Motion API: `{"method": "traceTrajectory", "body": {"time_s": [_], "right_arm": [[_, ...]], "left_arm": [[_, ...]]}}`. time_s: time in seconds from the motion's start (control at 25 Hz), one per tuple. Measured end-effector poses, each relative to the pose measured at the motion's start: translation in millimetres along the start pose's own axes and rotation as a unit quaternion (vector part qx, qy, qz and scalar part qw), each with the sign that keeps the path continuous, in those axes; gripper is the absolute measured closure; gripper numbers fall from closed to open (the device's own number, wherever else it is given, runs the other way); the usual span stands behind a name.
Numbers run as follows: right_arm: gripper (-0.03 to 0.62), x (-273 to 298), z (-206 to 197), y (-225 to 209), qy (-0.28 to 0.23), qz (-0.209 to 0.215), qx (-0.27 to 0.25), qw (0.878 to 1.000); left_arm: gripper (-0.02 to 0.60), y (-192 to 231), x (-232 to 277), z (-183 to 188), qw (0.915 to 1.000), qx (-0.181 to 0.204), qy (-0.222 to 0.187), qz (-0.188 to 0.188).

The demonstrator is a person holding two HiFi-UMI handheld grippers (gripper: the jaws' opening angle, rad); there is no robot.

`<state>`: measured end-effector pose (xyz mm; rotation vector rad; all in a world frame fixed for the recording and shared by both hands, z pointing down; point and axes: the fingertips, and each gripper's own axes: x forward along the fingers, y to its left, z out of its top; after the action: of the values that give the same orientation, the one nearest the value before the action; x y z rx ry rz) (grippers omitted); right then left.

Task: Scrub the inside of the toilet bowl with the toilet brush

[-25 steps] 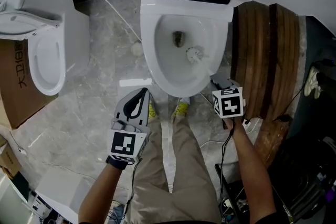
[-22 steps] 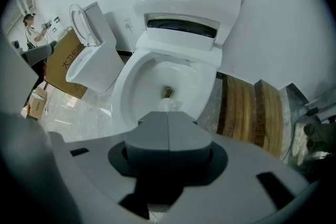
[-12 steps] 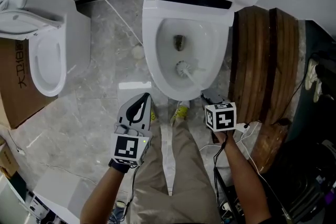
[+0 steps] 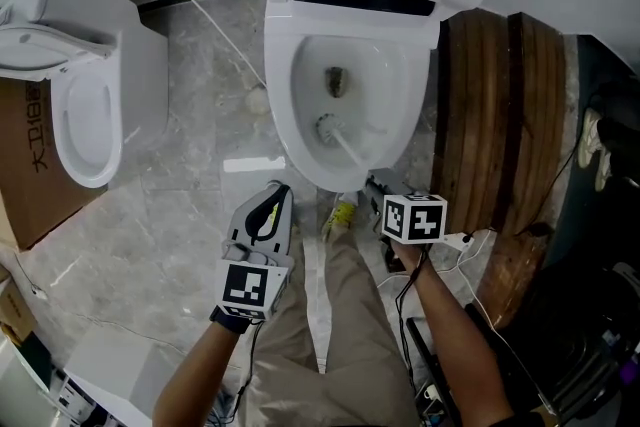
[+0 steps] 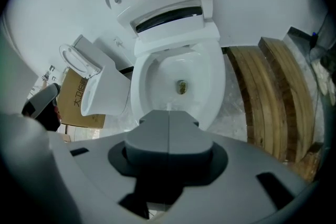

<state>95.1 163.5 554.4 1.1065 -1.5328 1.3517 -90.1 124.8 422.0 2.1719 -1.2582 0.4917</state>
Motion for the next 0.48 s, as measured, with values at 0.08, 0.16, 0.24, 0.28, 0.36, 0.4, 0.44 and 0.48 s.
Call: {"method": "traceTrajectory", "body": {"time_s": [0.08,0.16,0.24,0.28,0.36,0.4,0.44,0.48], "right_arm": [[0.441,4,3,2,-0.004,0.004,0.005,1.000],[0.441,6,9,4,-0.010,0.009,0.014,1.000],[0.441,7,15,7,-0.016,0.014,0.024,0.999],[0.441,7,18,9,-0.019,0.016,0.028,0.999],[0.441,10,22,11,-0.022,0.018,0.030,0.999],[0.441,11,23,12,-0.023,0.018,0.030,0.999],[0.441,11,26,14,-0.024,0.019,0.028,0.999],[0.441,12,28,15,-0.026,0.021,0.025,0.999]], "left_arm": [[0.571,-5,1,-2,1.0000,0.002,0.002,-0.006],[0.571,-10,3,-1,0.9999,0.003,0.000,-0.011],[0.571,-13,4,0,0.9999,0.003,-0.003,-0.015],[0.571,-15,4,-2,0.9998,0.003,0.001,-0.017],[0.569,-17,4,-5,0.9997,0.004,0.008,-0.021],[0.571,-18,4,-6,0.9997,0.005,0.009,-0.022],[0.571,-18,4,-6,0.9997,0.006,0.010,-0.023],[0.571,-18,4,-6,0.9996,0.007,0.010,-0.024]]}}
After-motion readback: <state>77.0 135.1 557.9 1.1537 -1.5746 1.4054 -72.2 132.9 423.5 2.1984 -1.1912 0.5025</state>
